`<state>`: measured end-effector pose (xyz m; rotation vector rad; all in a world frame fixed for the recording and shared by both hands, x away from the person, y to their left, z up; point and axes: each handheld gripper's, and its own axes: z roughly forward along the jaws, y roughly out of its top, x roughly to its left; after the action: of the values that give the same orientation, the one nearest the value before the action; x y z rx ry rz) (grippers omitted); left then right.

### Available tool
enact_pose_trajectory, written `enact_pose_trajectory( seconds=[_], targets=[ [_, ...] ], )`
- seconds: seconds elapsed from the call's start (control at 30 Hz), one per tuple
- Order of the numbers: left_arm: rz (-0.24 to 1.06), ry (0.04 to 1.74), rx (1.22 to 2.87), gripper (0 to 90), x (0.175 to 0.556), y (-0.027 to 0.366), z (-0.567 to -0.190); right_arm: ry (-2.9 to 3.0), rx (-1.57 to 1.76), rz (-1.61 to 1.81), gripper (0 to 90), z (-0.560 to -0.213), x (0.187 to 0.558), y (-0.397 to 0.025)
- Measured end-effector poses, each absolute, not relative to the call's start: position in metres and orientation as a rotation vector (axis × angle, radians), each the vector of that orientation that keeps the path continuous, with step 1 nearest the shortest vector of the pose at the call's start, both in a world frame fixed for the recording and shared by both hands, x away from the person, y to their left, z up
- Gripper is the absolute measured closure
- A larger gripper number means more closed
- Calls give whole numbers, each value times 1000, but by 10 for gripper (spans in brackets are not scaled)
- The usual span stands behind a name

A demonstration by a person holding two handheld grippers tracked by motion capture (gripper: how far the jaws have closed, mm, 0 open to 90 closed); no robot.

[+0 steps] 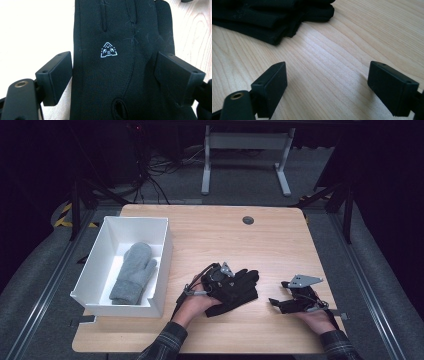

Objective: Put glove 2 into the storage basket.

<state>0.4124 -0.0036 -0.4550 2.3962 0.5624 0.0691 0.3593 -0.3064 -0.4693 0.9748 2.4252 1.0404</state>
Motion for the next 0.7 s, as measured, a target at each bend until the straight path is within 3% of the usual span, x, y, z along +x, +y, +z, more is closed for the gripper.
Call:
enact_pose_trajectory(
  seconds=[0.2, 0.47, 0.7],
  targets=[
    [7, 568, 2381, 233, 413, -2, -457, 2424, 976, 1040, 163, -469, 359, -306],
    [-117, 517, 2387, 616, 411, -2, -454, 2424, 977, 1040, 163, -469, 359, -306],
    [-100, 574, 2399, 673, 406, -6, -442, 2425, 976, 1040, 163, -469, 359, -306]
  ],
)
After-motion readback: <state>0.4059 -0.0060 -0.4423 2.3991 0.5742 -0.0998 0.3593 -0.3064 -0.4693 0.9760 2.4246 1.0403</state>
